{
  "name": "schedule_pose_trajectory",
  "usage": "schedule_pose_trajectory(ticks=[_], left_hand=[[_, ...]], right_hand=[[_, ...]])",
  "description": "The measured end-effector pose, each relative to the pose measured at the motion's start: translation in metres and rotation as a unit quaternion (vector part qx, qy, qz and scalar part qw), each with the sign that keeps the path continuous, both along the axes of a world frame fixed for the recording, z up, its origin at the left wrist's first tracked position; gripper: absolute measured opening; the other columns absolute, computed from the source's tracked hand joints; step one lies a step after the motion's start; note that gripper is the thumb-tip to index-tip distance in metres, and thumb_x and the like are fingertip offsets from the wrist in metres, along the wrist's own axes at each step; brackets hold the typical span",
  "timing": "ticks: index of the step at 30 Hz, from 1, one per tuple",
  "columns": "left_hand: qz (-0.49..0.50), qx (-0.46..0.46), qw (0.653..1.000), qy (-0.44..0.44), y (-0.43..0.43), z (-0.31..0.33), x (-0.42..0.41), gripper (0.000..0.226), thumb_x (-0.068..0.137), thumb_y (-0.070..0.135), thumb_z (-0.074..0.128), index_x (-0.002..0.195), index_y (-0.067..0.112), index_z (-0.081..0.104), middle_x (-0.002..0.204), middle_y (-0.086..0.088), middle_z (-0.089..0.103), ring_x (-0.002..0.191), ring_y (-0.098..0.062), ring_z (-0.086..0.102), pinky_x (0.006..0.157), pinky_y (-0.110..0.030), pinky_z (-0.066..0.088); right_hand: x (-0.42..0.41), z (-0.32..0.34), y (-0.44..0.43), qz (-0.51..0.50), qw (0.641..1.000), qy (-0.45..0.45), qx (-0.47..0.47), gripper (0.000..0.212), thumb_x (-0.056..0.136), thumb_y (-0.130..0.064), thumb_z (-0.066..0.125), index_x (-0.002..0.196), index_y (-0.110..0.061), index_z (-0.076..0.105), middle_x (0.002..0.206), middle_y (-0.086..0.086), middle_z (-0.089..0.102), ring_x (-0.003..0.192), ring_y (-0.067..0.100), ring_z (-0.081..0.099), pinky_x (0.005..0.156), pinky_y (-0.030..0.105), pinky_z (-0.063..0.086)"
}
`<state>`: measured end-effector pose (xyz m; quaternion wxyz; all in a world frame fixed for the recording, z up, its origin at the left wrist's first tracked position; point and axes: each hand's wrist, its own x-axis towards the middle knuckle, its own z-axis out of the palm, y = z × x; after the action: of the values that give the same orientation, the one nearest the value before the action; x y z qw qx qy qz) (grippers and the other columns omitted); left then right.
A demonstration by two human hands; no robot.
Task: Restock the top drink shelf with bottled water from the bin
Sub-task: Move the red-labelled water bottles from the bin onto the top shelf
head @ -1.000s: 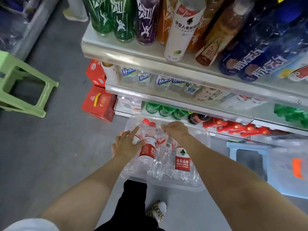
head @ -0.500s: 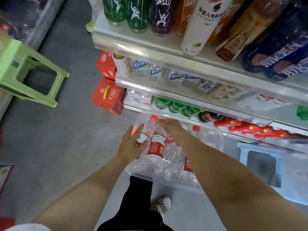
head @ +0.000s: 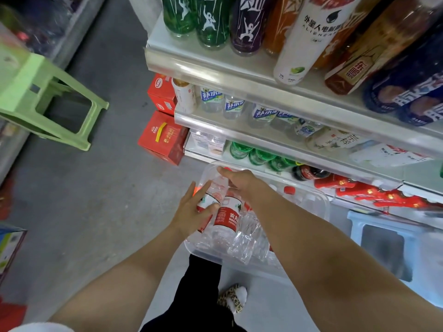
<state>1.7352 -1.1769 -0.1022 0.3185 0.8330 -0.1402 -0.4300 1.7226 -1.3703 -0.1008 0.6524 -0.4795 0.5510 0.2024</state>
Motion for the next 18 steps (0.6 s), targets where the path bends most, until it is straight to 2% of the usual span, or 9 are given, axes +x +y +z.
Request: schedule_pose_trajectory(ticks=[2,5,10,13,16,18], left_hand=[[0.008,-0.007,1.000,0.012,0.003,0.004,0.001,0.068,0.091,0.053,0.062,0.146,0.058,0.023,0.167,0.004,0.004,0.153,-0.023,0.010,0.120,-0.051,0.023],[0.017,-0.019,1.000,0.015,0.007,0.010,0.001,0.067,0.092,0.049,0.062,0.147,0.056,0.023,0.167,0.004,0.005,0.153,-0.019,0.008,0.122,-0.050,0.020],[0.003,-0.017,1.000,0.003,0.012,0.020,-0.004,0.067,0.094,0.048,0.060,0.151,0.053,0.024,0.167,0.006,0.009,0.153,-0.014,-0.002,0.124,-0.047,0.009],[0.013,-0.040,0.999,0.019,0.015,0.029,-0.008,0.062,0.093,0.049,0.061,0.144,0.064,0.027,0.163,0.010,0.022,0.152,-0.014,0.012,0.123,-0.042,0.017],[0.025,-0.069,0.996,0.041,0.019,0.042,-0.012,0.056,0.092,0.051,0.062,0.124,0.082,0.028,0.156,0.013,0.038,0.143,-0.014,0.036,0.114,-0.033,0.034],[0.026,-0.094,0.994,0.043,0.022,0.048,-0.017,0.055,0.092,0.052,0.062,0.122,0.083,0.029,0.157,0.015,0.035,0.144,-0.011,0.032,0.109,-0.028,0.032]], right_hand=[[0.001,-0.001,0.003,-0.023,1.000,-0.005,0.017,0.067,0.076,-0.038,0.089,0.124,-0.001,0.060,0.119,0.017,0.071,0.102,0.029,0.071,0.081,0.038,0.062],[0.003,-0.002,0.015,-0.040,0.999,0.000,0.019,0.074,0.068,-0.039,0.094,0.123,-0.002,0.061,0.117,0.018,0.072,0.103,0.033,0.071,0.091,0.050,0.060],[0.000,0.002,0.028,-0.022,0.999,0.029,-0.030,0.091,0.055,-0.051,0.096,0.124,-0.005,0.058,0.109,0.015,0.071,0.096,0.035,0.070,0.095,0.051,0.057],[-0.002,0.005,0.032,-0.031,0.998,0.033,-0.031,0.094,0.057,-0.046,0.097,0.129,-0.007,0.053,0.108,0.013,0.070,0.099,0.036,0.069,0.095,0.053,0.055],[-0.008,0.008,0.031,-0.030,0.999,0.024,-0.027,0.079,0.064,-0.038,0.096,0.124,-0.005,0.057,0.107,0.016,0.071,0.096,0.039,0.071,0.093,0.053,0.058],[-0.015,0.012,0.028,-0.014,1.000,0.001,-0.018,0.068,0.071,-0.037,0.092,0.122,-0.003,0.062,0.108,0.015,0.072,0.098,0.038,0.073,0.094,0.050,0.058]])
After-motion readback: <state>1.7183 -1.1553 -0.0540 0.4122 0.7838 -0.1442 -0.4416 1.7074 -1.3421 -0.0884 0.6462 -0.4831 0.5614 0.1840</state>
